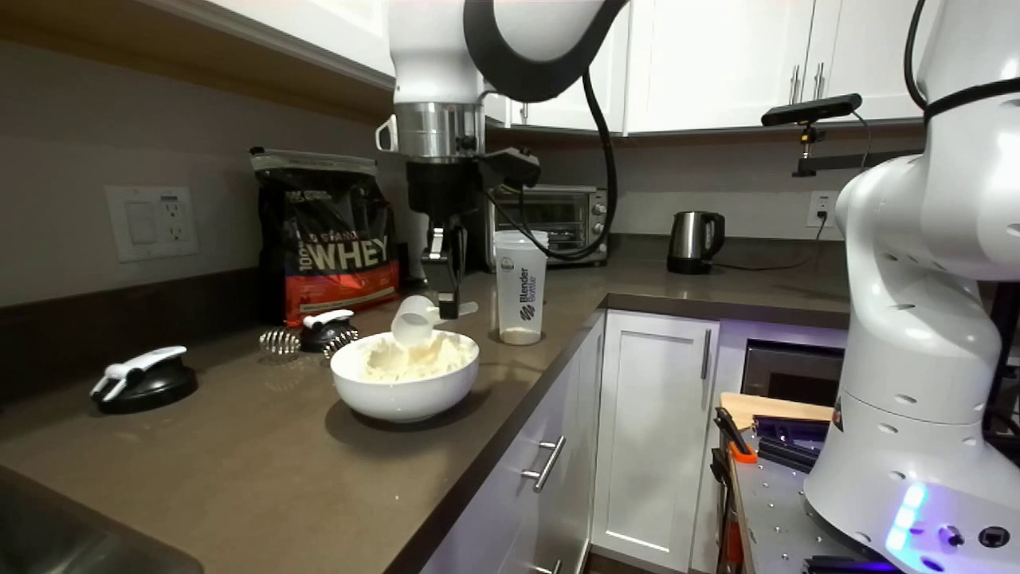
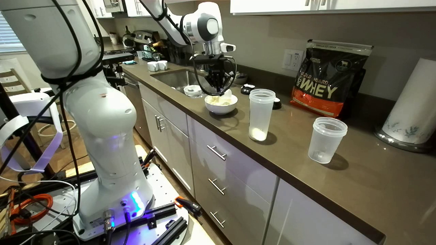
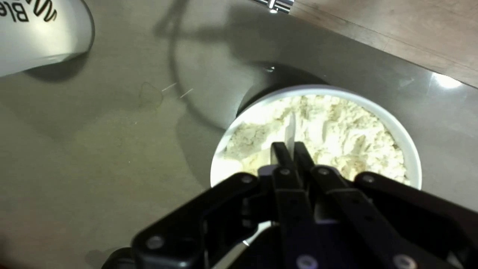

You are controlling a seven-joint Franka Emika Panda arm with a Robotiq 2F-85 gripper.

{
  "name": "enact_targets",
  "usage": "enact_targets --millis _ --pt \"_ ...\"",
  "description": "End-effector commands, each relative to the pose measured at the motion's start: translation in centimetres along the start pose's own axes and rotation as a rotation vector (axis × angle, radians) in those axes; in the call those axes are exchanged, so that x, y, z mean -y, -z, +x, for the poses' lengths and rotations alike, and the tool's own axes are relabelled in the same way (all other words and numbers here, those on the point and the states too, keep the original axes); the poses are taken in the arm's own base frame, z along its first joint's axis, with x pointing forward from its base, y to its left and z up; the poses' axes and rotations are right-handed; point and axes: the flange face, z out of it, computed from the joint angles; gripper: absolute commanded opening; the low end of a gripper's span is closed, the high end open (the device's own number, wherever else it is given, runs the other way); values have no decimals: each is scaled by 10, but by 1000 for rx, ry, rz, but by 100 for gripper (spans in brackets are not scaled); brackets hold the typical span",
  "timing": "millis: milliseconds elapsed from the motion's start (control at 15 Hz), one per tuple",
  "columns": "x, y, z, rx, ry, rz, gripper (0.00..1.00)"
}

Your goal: Pick up the small scoop and scoop some powder from the bowl and put it in the plastic container to the right.

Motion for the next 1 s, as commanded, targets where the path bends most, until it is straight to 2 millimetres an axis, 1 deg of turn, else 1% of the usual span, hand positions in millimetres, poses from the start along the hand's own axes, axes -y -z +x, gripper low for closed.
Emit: enact_targets --millis 0,267,733,800,933 --pt "3 3 0 -15 -7 -62 3" --pt "6 0 5 -29 -17 -122 3" --pt "10 -6 13 -61 -65 -177 3" --pt "10 -8 15 -68 -74 -178 3" --pt "6 -9 25 -81 -96 -180 3"
